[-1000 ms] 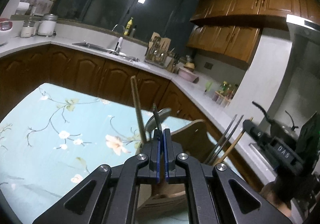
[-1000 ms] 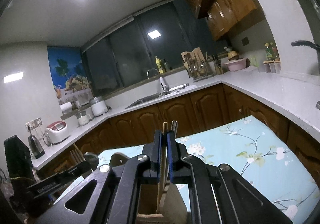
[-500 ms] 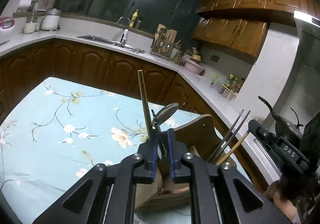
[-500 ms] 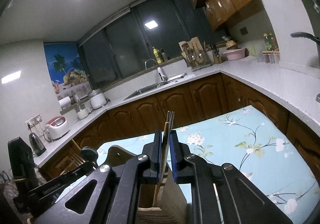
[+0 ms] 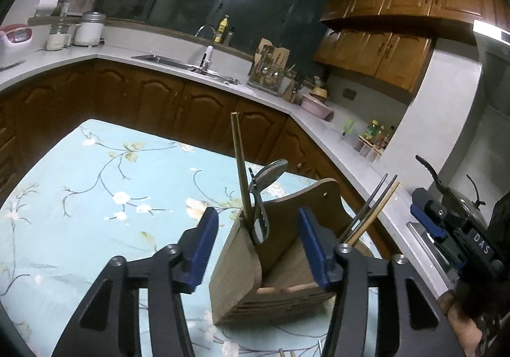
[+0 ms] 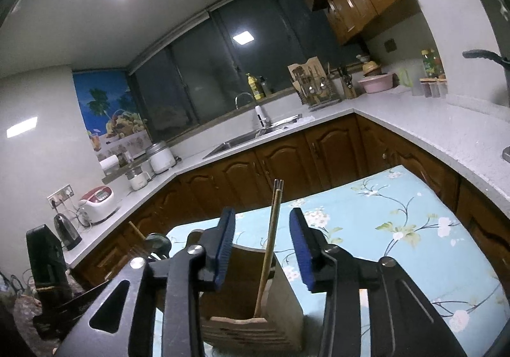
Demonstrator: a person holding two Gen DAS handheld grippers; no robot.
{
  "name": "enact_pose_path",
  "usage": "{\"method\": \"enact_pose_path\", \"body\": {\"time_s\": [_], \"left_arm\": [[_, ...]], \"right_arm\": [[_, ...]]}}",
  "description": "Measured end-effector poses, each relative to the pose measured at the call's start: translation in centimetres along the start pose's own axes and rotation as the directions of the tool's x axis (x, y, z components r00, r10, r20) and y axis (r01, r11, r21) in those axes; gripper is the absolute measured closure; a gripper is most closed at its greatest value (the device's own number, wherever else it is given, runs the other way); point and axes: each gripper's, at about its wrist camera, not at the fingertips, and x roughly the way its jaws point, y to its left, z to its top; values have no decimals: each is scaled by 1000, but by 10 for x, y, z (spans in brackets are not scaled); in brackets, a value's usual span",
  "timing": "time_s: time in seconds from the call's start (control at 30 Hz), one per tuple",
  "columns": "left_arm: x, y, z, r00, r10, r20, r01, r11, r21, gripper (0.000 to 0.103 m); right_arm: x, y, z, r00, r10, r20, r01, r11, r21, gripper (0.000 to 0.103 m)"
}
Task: Organize utensils
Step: 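Lower both chopsticks into the holder and open both tools, then move both open tools back down to the remaining utensils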
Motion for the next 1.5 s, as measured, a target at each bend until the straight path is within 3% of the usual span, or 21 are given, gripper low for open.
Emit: {"method": "enact_pose_path", "body": {"time_s": [0.1, 0.13, 0.2, 0.23, 0.27, 0.47, 1.0, 1.33, 1.5], "left_arm": [[-9, 2, -5, 1000, 17, -1, -17, 1000, -19, 25], [-13, 4, -7, 1000, 17, 1, -17, 999, -27, 23], [-21, 6, -10, 999, 30, -12, -31, 999, -44, 12], [-24, 7, -11, 999, 31, -17, -32, 998, -51, 11], [-28, 9, -12, 999, 30, -18, -31, 998, -57, 11], [-53, 6, -24, 994, 81, -73, -85, 994, -65, 9], [-119, -6, -53, 980, 100, -175, -107, 994, -31, 9], [-128, -23, -74, 963, 132, -237, -125, 991, 46, 9], [-122, -34, -92, 944, 165, -285, -144, 985, 94, 9]], "right_arm": [[-3, -1, -1, 1000, -2, -6, 2, 1000, 2, 59], [-4, -2, 0, 1000, -3, -8, 3, 1000, 4, 58], [-7, -3, -2, 1000, -5, -17, 5, 1000, 12, 43], [-9, -4, -3, 1000, -8, -19, 9, 1000, 18, 28], [-13, -4, -5, 1000, -7, -17, 8, 1000, 24, 22], [-33, -5, -17, 999, -6, -38, 6, 1000, 24, 22], [-87, -24, -60, 989, -62, -135, 70, 996, 54, 22], [-115, -31, -79, 983, -91, -162, 104, 992, 73, 22], [-123, -35, -81, 982, -100, -160, 114, 990, 81, 22]]}}
